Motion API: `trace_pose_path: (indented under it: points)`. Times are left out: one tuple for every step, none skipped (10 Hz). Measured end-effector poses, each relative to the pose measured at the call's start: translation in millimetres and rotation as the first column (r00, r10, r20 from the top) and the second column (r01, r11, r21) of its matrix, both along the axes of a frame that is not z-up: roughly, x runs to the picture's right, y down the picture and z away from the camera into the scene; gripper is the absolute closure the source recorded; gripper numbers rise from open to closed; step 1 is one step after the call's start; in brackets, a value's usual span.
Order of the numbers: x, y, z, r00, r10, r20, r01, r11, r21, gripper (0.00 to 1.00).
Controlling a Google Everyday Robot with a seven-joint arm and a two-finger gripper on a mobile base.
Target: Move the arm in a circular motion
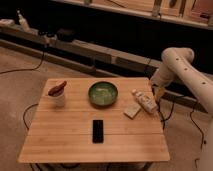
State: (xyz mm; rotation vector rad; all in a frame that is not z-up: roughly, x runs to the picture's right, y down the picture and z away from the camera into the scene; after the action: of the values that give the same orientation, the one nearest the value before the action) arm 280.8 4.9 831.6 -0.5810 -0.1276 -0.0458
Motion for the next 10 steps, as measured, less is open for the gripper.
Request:
trace_pose_path:
  points:
    - [-24.0,-13.7,12.7,0.999,-0.049,0.007,0.049,0.9988,0.01,0.35]
    - [-43.9,-20.6,19.7,0.996,-0.086,0.017,0.086,0.9961,0.02,0.35]
    - [-70.6,-27.1,25.7,0.99,-0.136,0.034,0.134,0.9902,0.038,0.35]
    - [-104.6,-29.5,29.1,0.979,-0.195,0.062,0.192,0.9797,0.059,0.35]
    - [-138.0,-25.3,28.9,0.964,-0.251,0.092,0.244,0.9667,0.077,0.35]
    - [-174.8,-14.1,23.0,0.939,-0.317,0.134,0.306,0.9469,0.099,0.35]
    - [-207.6,2.7,11.7,0.908,-0.376,0.183,0.359,0.9254,0.123,0.35]
    - [-242.2,30.6,-11.4,0.863,-0.436,0.256,0.41,0.8999,0.149,0.35]
    - [-263.1,51.5,-31.0,0.827,-0.466,0.314,0.437,0.8848,0.162,0.35]
    - [-282.2,80.6,-58.5,0.78,-0.49,0.389,0.466,0.8699,0.163,0.35]
